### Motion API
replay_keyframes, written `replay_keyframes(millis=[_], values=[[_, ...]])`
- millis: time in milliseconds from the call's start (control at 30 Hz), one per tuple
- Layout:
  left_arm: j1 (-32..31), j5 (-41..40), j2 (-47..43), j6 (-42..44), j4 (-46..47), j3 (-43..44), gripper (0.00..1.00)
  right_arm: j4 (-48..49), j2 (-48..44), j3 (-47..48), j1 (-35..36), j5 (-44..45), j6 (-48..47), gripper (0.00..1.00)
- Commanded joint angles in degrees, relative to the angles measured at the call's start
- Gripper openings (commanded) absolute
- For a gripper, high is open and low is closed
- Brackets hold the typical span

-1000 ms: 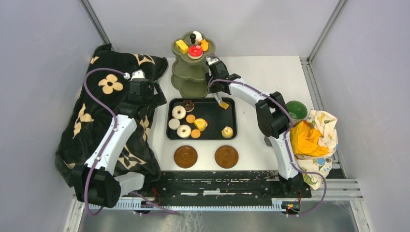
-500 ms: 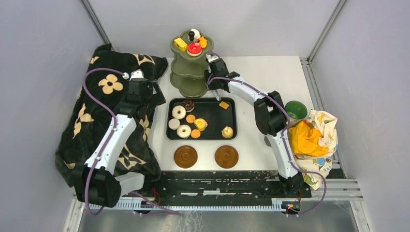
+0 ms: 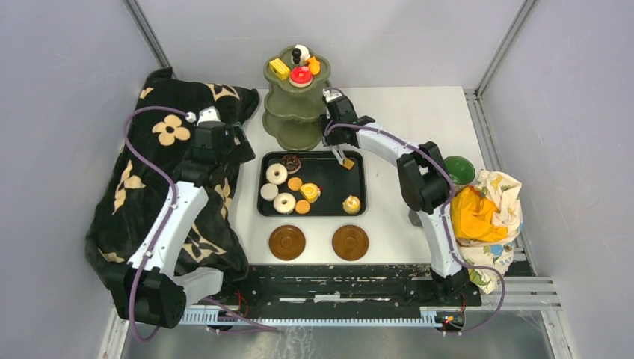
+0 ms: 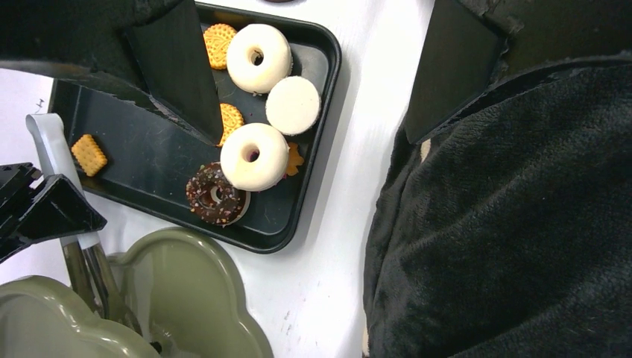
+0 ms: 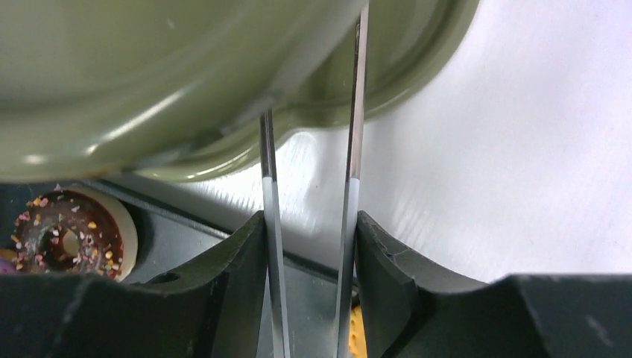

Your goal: Serve the afternoon tea

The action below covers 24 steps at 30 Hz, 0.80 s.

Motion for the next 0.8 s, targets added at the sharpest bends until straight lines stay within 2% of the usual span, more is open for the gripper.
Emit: replay_keyframes(millis=[0,300,500,767], values=[[0.32,0.95,-2.94,0.74,1.14,0.90,0.99,4.27,-7.36,-2.26,-0.25,0.77,0.61,0.49],[0.37,1.57,-6.24,0.58,-0.73,1.05,0.99,4.96,-16.06,-12.29,-0.27,1.67,0.81,0.49],[0.37,3.45,-8.15,0.24,-1.09,0.05,0.99,4.53,-30.27,-25.27,-0.30,3.01,0.55,0.48],[0.21,6.42,-10.80,-0.21,-1.22,-2.03,0.99,-3.91,-46.47,-38.01,-0.04,-1.05,2.67,0.41]])
